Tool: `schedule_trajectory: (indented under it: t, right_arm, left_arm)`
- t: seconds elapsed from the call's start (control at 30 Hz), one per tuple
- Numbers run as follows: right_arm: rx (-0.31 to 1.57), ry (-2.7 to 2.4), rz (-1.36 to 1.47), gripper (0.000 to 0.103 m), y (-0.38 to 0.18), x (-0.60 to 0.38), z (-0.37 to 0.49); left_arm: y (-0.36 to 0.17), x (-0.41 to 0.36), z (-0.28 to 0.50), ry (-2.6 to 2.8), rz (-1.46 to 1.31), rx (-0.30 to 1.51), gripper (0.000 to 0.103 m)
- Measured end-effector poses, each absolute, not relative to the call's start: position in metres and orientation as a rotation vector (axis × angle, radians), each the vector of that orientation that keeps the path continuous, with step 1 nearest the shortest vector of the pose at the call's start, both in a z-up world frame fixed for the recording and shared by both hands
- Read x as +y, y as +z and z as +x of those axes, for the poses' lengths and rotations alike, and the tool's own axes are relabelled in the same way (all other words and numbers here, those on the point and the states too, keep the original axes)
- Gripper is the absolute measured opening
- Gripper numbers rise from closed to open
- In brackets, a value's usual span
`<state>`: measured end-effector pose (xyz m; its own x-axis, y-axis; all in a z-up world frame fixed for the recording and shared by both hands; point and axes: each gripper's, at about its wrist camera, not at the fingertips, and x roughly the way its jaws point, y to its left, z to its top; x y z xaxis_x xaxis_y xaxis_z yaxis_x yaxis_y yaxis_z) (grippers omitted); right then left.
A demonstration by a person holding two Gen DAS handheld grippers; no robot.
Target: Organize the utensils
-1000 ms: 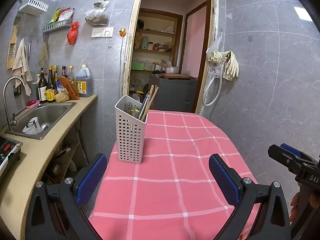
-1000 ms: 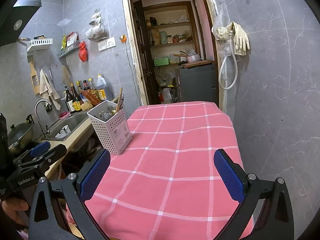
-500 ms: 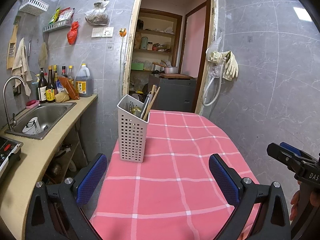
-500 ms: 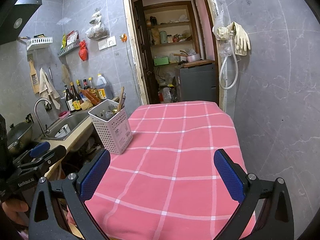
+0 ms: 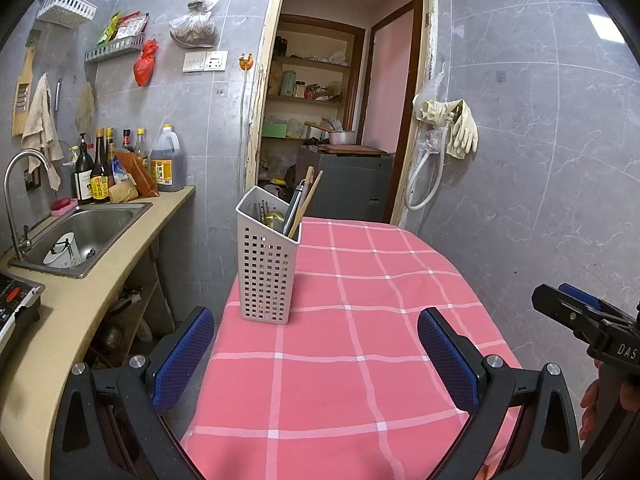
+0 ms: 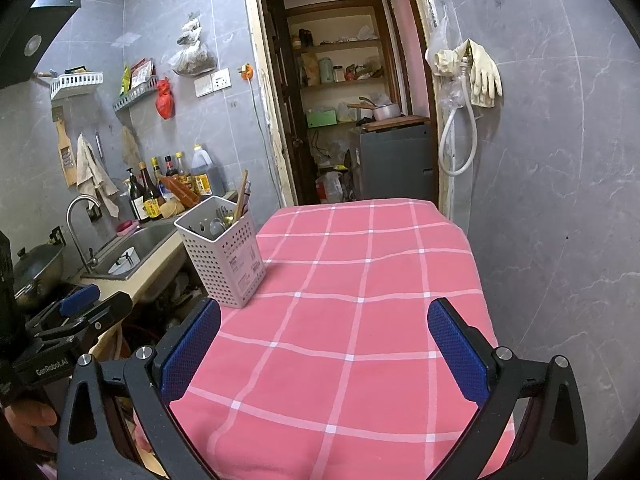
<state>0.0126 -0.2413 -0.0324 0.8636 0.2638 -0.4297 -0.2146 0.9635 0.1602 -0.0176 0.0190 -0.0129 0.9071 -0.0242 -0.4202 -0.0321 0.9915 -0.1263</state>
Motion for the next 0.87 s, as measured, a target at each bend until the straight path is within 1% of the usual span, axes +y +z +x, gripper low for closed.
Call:
schedule_trajectory:
  t: [0.87]
  right_arm:
    - [0.507, 0.249, 0.096, 0.102, -0.034, -0.233, 0.028]
  left_arm:
    - [-0.026, 0.032, 0.000, 0.065, -0.120, 0.495, 0.102]
